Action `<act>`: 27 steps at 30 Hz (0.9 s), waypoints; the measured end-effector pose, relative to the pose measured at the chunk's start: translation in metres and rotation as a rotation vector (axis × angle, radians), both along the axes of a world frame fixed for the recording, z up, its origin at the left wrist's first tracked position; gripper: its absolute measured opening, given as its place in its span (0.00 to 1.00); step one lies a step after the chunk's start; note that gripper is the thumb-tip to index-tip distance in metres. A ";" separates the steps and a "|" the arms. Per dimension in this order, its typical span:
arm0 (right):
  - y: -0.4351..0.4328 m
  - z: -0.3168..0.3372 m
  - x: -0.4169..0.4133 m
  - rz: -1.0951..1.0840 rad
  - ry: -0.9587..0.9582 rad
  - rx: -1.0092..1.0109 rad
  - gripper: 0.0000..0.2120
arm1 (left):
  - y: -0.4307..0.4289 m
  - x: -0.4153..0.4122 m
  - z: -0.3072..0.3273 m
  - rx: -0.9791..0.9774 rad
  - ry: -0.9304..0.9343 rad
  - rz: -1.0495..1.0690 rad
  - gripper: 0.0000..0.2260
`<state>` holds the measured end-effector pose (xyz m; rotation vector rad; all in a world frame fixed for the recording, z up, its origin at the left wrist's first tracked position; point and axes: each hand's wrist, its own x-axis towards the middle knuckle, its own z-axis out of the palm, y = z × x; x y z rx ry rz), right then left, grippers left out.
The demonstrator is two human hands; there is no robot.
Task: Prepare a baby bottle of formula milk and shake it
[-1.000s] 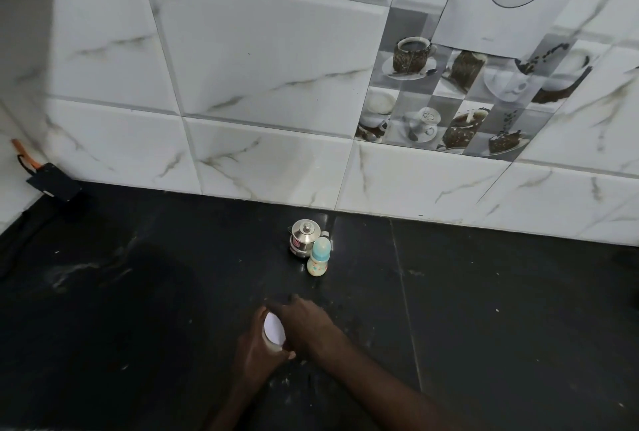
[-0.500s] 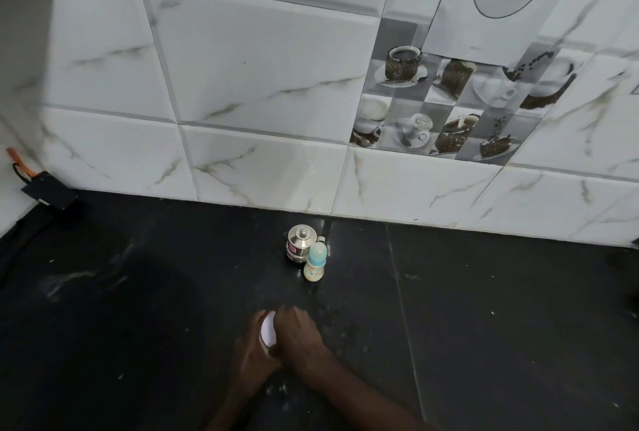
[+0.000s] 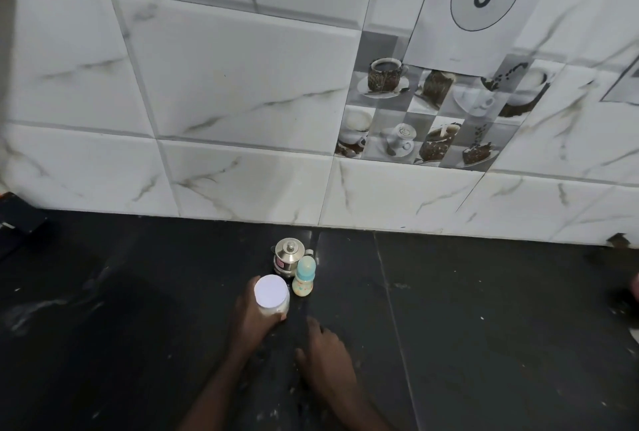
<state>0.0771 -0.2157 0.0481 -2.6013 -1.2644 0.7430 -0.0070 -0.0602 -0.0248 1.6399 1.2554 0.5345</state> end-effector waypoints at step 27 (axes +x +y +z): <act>0.005 -0.023 0.005 -0.128 0.081 -0.078 0.34 | 0.049 0.028 -0.017 0.085 0.037 -0.120 0.44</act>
